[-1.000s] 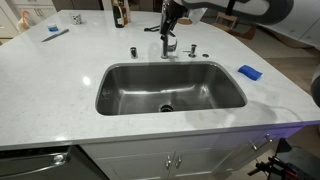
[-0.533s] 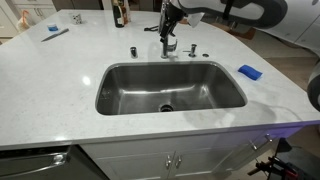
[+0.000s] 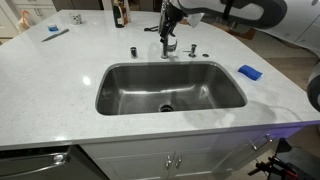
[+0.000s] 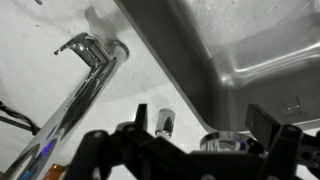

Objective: Slide the spout to the right then to the left

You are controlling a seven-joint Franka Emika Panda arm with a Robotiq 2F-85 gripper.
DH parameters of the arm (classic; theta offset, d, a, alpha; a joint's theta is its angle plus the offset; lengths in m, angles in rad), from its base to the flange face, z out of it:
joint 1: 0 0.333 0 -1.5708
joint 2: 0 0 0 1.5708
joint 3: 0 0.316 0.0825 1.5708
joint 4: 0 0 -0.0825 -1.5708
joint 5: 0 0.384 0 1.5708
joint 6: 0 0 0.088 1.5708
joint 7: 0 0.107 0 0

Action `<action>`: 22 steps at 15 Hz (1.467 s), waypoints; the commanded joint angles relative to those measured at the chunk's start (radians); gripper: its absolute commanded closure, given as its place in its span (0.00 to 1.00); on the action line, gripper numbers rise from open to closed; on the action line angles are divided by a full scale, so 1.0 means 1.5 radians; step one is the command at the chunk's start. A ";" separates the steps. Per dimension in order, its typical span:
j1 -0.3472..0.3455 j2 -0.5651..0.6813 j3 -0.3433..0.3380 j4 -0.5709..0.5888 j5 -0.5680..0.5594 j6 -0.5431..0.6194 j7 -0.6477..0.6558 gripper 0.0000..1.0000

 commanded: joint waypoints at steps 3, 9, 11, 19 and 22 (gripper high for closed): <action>0.017 -0.008 -0.004 0.001 -0.018 0.032 -0.014 0.00; 0.043 -0.024 -0.001 -0.005 -0.038 0.071 -0.033 0.00; 0.050 -0.034 -0.003 -0.010 -0.042 0.058 -0.034 0.00; 0.068 -0.105 -0.001 -0.028 -0.043 -0.134 -0.101 0.00; 0.076 -0.129 0.001 -0.026 -0.039 -0.201 -0.121 0.00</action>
